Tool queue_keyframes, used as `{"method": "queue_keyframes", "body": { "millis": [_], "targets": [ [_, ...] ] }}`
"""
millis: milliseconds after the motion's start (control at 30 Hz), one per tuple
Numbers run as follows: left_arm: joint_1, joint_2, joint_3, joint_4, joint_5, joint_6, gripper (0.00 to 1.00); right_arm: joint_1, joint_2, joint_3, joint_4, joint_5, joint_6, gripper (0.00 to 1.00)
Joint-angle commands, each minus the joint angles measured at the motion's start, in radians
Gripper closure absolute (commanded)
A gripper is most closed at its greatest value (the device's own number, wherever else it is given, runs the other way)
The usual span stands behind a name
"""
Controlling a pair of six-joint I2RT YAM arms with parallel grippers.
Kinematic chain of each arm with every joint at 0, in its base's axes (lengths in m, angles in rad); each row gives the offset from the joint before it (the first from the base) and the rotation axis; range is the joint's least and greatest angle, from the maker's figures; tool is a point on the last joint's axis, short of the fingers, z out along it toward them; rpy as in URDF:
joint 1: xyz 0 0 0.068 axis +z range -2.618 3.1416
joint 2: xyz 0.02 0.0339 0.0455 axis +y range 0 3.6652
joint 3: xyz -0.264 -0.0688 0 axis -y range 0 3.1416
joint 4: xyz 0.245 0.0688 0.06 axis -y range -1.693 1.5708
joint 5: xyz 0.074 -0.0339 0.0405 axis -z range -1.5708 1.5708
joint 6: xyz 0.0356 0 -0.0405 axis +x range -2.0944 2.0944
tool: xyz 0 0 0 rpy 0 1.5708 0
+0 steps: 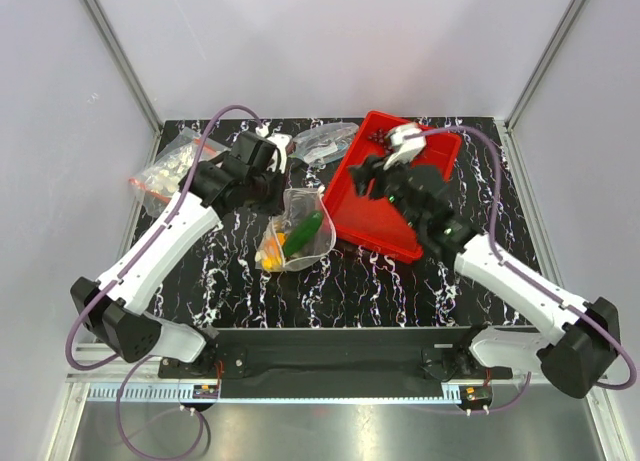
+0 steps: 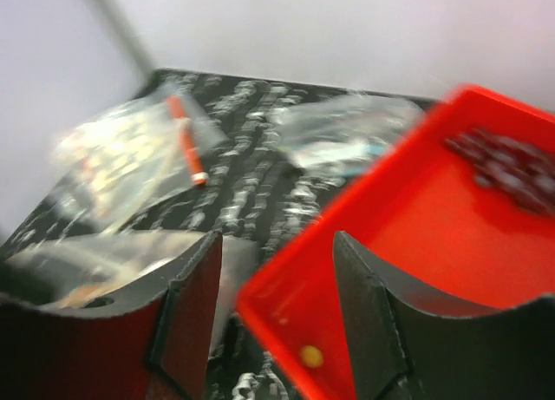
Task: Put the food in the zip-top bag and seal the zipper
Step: Place the fake vegetable in the zipper food storage bag, then pick up the fake fruit from the bin.
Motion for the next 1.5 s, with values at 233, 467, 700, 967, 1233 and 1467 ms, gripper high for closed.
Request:
{"method": "queue_keyframes", "body": {
  "millis": [233,467,700,967,1233,1467],
  "targets": [
    [0.006,-0.105,-0.109,0.129,-0.084,0.033,1.00,-0.413,0.201,0.207,-0.231,-0.181,0.406,0.30],
    [0.004,-0.168,-0.179,0.187,-0.112,0.053,1.00,-0.554,0.439,0.325,-0.186,-0.208,0.604,0.24],
    [0.006,-0.205,-0.216,0.215,-0.129,0.058,1.00,-0.622,0.722,0.492,-0.166,-0.157,0.753,0.14],
    [0.006,-0.194,-0.231,0.218,-0.113,0.056,1.00,-0.637,0.982,0.676,-0.112,-0.096,0.873,0.04],
    [0.006,-0.188,-0.239,0.218,-0.130,0.056,1.00,-0.637,1.201,0.851,-0.148,-0.045,0.976,0.02],
    [0.006,-0.173,-0.238,0.215,-0.142,0.059,1.00,-0.633,1.315,0.991,-0.182,-0.019,0.987,0.25]
  ]
}}
